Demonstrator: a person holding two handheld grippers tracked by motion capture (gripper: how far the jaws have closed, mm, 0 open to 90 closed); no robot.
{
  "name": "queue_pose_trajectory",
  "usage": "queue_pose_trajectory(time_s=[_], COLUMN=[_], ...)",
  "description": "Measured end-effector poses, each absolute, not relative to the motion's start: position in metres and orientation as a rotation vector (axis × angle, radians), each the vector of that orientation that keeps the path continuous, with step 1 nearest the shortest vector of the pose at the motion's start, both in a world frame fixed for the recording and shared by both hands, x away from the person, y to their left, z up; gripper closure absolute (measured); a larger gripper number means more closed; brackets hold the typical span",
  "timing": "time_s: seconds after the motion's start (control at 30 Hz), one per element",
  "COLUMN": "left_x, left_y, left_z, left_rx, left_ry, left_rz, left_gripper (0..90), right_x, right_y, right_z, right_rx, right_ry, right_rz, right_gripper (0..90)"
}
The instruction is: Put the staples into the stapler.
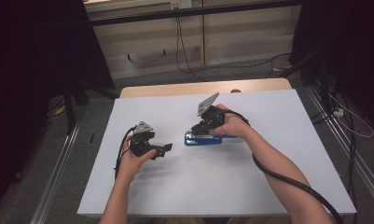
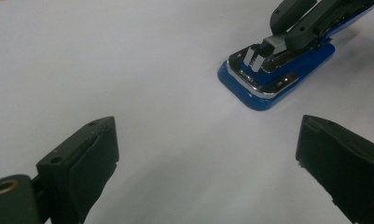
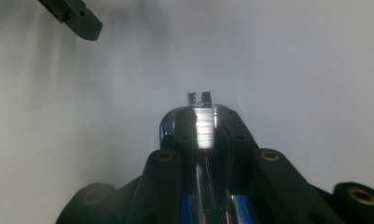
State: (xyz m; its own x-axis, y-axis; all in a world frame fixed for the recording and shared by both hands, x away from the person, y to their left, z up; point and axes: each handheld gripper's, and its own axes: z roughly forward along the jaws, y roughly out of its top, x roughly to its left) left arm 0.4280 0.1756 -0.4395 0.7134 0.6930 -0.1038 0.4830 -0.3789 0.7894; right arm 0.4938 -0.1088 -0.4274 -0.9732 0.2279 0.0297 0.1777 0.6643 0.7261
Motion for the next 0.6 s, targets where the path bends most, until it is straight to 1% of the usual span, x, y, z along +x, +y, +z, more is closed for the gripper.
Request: queue_pose_trajectory(time_s=[0.6], left_x=[0.4287], left_y=[0.1754], left_z=[-0.4401], left_rx=[2.058], left_ry=[0.895], left_rz=[0.306], left_gripper=[6.0], right_x=[0.4959], right_y=[-0.1065], right_z=[-0.4305], right_rx=[0.336], right_ry=[2.814], right_rz=[1.229], right_gripper=[79.2])
